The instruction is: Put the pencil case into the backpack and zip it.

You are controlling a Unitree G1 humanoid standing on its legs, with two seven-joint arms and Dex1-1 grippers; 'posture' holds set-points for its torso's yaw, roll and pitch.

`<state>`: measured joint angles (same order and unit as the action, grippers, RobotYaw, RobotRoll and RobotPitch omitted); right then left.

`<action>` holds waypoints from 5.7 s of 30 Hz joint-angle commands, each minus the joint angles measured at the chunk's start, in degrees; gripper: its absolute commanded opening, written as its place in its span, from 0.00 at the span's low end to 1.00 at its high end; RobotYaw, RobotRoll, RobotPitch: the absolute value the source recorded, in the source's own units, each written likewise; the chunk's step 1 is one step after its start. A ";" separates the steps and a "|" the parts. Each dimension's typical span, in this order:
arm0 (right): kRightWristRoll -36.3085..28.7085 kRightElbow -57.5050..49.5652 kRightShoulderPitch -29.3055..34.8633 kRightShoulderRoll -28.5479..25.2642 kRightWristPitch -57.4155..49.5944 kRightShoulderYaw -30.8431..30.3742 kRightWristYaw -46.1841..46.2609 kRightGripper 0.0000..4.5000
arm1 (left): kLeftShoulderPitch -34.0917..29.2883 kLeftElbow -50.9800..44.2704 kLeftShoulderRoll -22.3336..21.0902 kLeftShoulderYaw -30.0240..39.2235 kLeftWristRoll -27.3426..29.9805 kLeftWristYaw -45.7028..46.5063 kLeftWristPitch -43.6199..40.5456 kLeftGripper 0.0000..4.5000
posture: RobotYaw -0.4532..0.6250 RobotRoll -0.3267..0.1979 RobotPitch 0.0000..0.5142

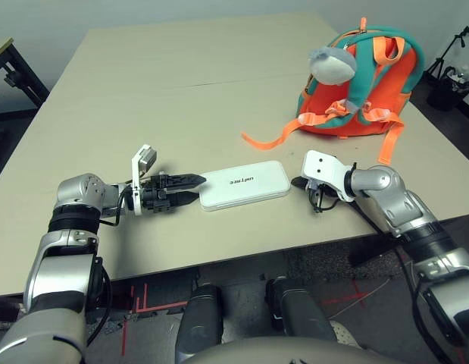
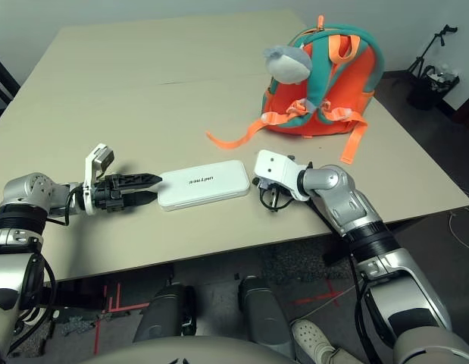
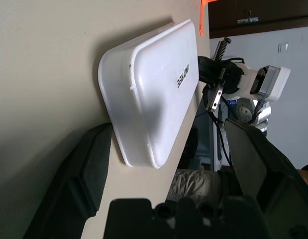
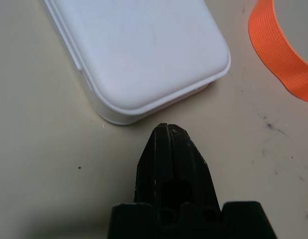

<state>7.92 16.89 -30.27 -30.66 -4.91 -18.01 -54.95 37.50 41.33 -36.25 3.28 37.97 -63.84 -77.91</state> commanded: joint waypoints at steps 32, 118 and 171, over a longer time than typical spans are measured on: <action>0.77 0.21 -1.00 3.15 0.54 -2.46 -2.83 0.00 | -1.97 -0.85 -1.12 -1.77 -5.11 -6.59 14.03 0.32 | 0.31 0.62 0.17; -20.70 26.06 -18.75 7.14 -5.52 32.21 32.53 0.13 | -5.55 -22.64 7.89 22.49 1.78 20.80 42.76 0.32 | 0.38 0.62 0.15; -36.44 -36.50 9.96 12.90 -38.39 22.39 32.45 0.13 | -3.49 -33.33 -11.72 20.80 9.81 2.77 32.21 0.32 | 0.34 0.62 0.25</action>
<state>-28.46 -20.24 -21.22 -17.39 -43.60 5.44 -21.46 34.38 9.63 -47.35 23.69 46.46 -59.56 -45.78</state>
